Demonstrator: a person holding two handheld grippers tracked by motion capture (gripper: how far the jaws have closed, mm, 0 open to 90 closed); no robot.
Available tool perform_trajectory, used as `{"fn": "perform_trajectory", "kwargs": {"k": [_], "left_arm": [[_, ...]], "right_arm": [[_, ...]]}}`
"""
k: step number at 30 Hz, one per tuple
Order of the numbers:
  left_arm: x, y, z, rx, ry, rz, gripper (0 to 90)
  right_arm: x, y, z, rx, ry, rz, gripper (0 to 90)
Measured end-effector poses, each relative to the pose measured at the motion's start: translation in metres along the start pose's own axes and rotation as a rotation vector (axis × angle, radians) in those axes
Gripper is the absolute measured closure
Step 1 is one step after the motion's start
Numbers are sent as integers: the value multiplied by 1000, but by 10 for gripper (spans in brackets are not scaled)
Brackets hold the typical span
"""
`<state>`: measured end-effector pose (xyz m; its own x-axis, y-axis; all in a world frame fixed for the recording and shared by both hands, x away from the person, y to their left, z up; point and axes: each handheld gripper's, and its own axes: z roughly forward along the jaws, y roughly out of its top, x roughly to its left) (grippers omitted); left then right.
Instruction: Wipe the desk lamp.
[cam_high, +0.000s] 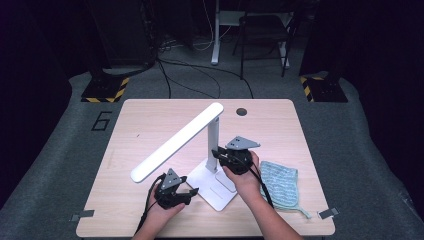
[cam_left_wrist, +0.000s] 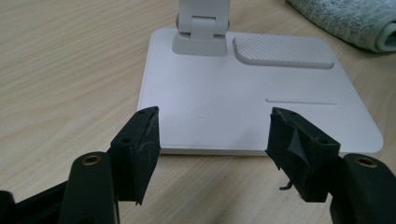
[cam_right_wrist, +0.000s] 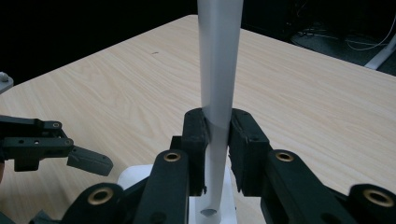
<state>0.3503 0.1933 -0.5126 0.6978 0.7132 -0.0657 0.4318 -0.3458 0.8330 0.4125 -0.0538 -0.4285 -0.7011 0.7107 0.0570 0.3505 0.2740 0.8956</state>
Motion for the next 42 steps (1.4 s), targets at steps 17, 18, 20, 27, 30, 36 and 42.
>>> {"fn": "perform_trajectory", "kwargs": {"k": [17,18,20,27,30,36,42], "left_arm": [[12,-1,4,19,8,-2,293],[11,-1,4,7,17,0,294],[11,0,3,18,8,6,295],[9,-1,3,8,16,4,298],[9,0,1,18,11,12,299],[10,0,0,2,17,1,299],[10,0,-1,1,18,9,299]], "right_arm": [[12,-45,-29,42,-128,-20,592],[13,-51,-32,51,-129,-16,593],[15,-63,-37,63,-146,-14,592],[14,-95,-44,87,-169,28,624],[15,-104,-45,93,-168,56,642],[17,-117,-45,106,-167,68,643],[21,-122,-40,121,-178,61,643]]}}
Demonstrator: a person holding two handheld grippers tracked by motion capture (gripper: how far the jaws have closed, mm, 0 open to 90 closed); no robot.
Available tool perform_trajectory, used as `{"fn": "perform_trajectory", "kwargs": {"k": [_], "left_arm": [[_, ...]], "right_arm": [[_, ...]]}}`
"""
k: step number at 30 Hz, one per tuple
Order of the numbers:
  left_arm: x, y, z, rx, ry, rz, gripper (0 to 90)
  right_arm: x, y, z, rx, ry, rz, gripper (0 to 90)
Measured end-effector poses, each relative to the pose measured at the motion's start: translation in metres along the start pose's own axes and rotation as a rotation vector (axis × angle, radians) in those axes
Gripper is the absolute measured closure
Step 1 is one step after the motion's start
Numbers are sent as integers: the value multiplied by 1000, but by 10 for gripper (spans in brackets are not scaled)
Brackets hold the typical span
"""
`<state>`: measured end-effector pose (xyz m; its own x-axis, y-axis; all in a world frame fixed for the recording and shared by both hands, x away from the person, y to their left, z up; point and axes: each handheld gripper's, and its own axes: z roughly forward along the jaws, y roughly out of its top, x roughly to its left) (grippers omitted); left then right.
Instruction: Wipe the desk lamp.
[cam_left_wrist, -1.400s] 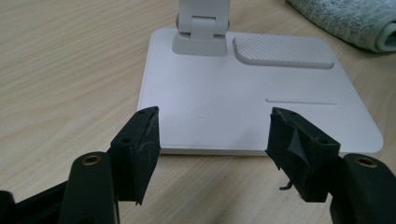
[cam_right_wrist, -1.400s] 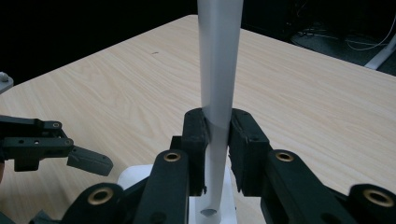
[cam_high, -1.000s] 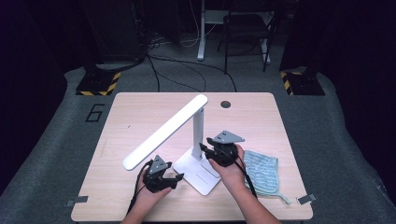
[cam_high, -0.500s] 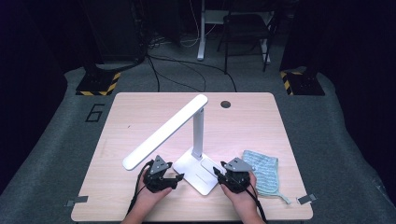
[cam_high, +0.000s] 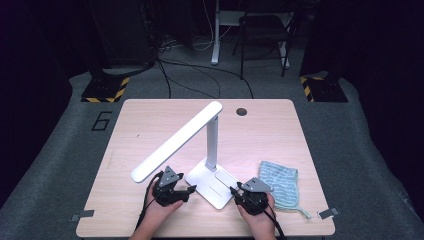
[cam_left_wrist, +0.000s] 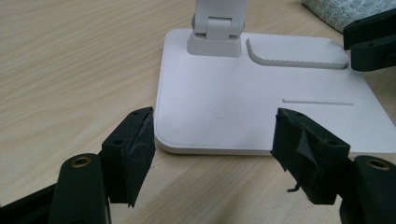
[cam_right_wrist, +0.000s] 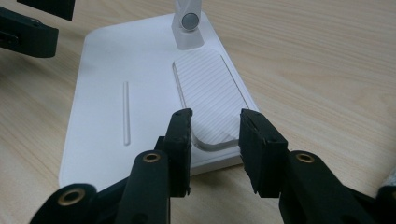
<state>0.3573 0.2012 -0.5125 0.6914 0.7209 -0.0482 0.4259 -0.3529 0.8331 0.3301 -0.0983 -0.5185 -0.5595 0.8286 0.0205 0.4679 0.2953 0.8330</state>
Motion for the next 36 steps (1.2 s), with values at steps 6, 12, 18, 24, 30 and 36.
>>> {"fn": "perform_trajectory", "kwargs": {"k": [6,12,18,24,30,36], "left_arm": [[1,0,1,13,-5,-1,298],[0,-1,3,26,-4,4,298],[-2,-3,7,32,-7,-12,299],[-4,-3,9,43,-12,-4,302],[-3,-4,9,39,-12,-12,303],[-2,-4,8,36,-10,-11,306]], "right_arm": [[1,0,2,-1,-31,-25,658],[-3,2,6,-3,-36,-35,678],[-12,12,15,18,-41,-43,707],[-22,21,27,23,-45,-8,723],[-26,32,40,38,-51,16,724],[-27,42,53,50,-64,5,726]]}}
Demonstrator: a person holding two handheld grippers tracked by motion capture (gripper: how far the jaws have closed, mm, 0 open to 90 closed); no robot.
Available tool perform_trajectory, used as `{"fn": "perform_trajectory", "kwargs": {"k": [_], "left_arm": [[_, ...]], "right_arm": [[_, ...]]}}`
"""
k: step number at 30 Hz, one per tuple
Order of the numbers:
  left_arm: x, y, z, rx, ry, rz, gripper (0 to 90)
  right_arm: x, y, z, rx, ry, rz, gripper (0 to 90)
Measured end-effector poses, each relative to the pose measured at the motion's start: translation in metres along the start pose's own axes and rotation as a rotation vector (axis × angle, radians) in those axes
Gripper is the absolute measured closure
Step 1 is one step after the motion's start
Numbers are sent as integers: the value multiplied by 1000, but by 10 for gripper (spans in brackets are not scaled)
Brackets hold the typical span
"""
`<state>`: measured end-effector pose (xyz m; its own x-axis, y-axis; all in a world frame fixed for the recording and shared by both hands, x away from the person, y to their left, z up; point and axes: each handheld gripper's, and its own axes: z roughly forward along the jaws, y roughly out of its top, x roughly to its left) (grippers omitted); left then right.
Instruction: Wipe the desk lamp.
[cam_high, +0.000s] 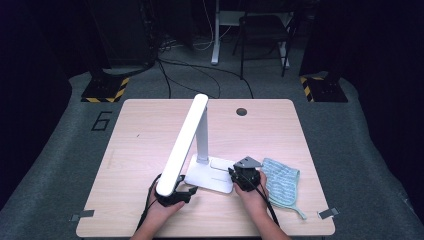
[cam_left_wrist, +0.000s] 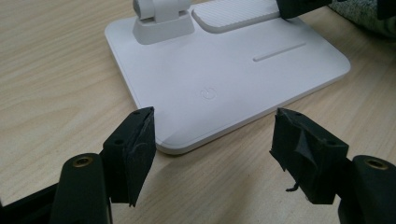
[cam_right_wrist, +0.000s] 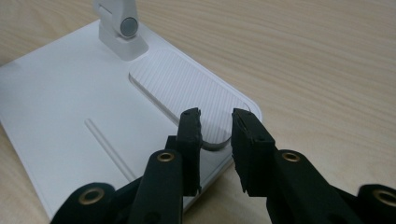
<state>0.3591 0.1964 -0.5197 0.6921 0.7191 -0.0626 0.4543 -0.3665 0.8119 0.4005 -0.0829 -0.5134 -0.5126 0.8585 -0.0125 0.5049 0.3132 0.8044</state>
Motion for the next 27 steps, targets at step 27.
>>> {"fn": "perform_trajectory", "kwargs": {"k": [27], "left_arm": [[10,-2,6,46,30,-12,314]], "right_arm": [[27,-17,-19,27,64,-34,417]]}}
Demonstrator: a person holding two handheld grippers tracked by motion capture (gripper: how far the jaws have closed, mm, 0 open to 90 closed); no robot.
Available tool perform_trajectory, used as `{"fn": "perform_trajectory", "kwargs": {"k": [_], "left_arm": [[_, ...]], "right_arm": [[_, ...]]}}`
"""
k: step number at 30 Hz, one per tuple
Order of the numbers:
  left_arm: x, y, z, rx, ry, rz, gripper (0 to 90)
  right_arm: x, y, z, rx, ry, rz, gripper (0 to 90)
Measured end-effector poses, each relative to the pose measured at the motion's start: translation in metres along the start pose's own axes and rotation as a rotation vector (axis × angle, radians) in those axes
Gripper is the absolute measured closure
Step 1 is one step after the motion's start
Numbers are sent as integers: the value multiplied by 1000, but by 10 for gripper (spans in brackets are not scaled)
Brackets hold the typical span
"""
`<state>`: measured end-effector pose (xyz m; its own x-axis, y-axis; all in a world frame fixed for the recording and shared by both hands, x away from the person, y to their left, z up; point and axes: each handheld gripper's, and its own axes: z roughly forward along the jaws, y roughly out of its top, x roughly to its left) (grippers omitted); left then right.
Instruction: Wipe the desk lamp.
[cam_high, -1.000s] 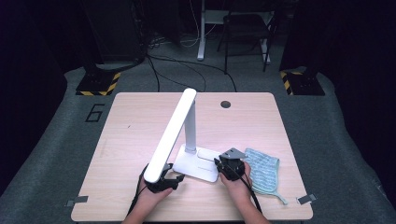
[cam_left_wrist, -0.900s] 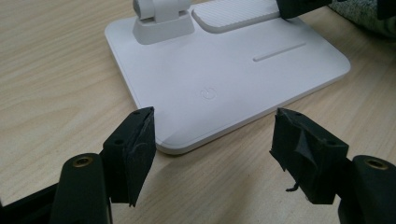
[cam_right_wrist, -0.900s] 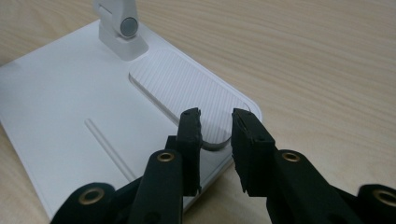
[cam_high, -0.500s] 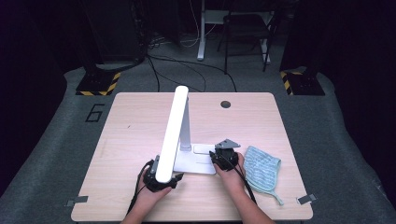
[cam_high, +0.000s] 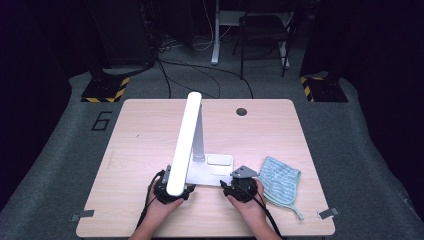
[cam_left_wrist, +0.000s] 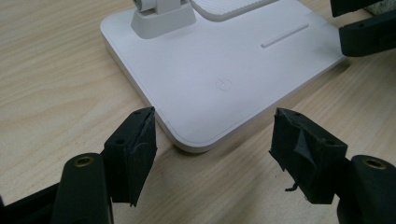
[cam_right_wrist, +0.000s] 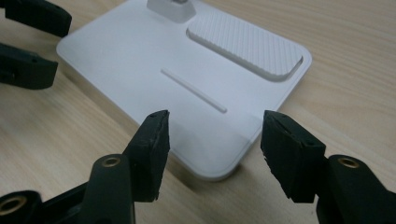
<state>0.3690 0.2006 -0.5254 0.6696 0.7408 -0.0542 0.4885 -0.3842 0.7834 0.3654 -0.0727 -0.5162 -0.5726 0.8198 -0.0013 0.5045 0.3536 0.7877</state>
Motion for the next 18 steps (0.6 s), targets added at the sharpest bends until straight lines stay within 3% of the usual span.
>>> {"fn": "perform_trajectory", "kwargs": {"k": [3,8,18], "left_arm": [[-1,0,1,-3,-2,-6,334],[-1,1,3,14,9,-7,379],[0,2,4,16,24,-18,419]], "right_arm": [[-1,-5,2,20,-5,-13,400],[-2,-7,3,41,30,8,437],[-5,-4,6,30,3,5,499]]}}
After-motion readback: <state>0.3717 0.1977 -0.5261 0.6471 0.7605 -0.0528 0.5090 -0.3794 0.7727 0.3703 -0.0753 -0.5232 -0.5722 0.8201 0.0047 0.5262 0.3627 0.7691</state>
